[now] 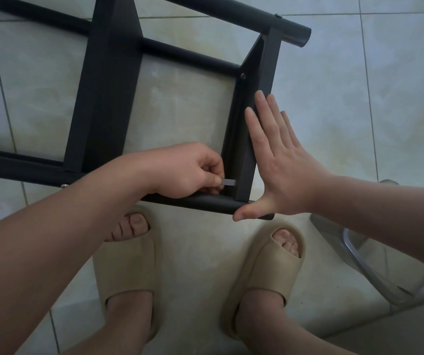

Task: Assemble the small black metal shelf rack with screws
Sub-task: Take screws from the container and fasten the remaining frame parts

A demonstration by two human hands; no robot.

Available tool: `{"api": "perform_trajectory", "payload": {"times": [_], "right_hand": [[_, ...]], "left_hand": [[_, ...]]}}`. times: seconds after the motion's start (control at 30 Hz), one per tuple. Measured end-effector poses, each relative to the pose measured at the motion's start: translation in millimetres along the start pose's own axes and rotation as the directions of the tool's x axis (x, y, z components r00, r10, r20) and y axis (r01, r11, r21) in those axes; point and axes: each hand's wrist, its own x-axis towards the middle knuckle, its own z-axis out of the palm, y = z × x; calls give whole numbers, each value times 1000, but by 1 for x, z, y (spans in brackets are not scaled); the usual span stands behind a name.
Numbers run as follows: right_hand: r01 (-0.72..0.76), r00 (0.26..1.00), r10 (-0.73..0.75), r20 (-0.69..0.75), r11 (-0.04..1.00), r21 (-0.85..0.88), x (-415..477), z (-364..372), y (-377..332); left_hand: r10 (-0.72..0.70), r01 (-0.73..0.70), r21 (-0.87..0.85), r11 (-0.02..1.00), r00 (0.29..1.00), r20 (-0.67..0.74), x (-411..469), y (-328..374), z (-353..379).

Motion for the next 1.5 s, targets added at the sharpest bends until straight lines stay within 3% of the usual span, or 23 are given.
{"api": "perform_trajectory", "payload": {"times": [0.37,0.73,0.8,0.87,1.0,1.27,1.5], "right_hand": [[8,1000,-8,-19,1000,-1,-1,0,0],[10,1000,-10,-24,1000,5,-1,0,0],[14,1000,-13,-26,1000,11,0,1,0],[15,1000,-15,-24,1000,13,-1,1,0],[16,1000,-16,-22,1000,6,-1,1,1],[18,1000,-18,-21,1000,6,0,2,2],[19,999,-19,-29,1000,11,0,2,2]], "left_hand": [[-7,-3,154,988,998,61,0,4,-1],[62,-32,288,957,994,-94,-6,11,-11],[77,-49,199,979,988,-135,-4,15,-10],[58,-67,-57,996,987,-152,-2,18,-7],[-52,8,-328,945,990,-128,3,19,3],[-158,9,-467,884,947,-280,9,17,11],[-155,-17,-512,859,944,-291,10,21,13]]}}
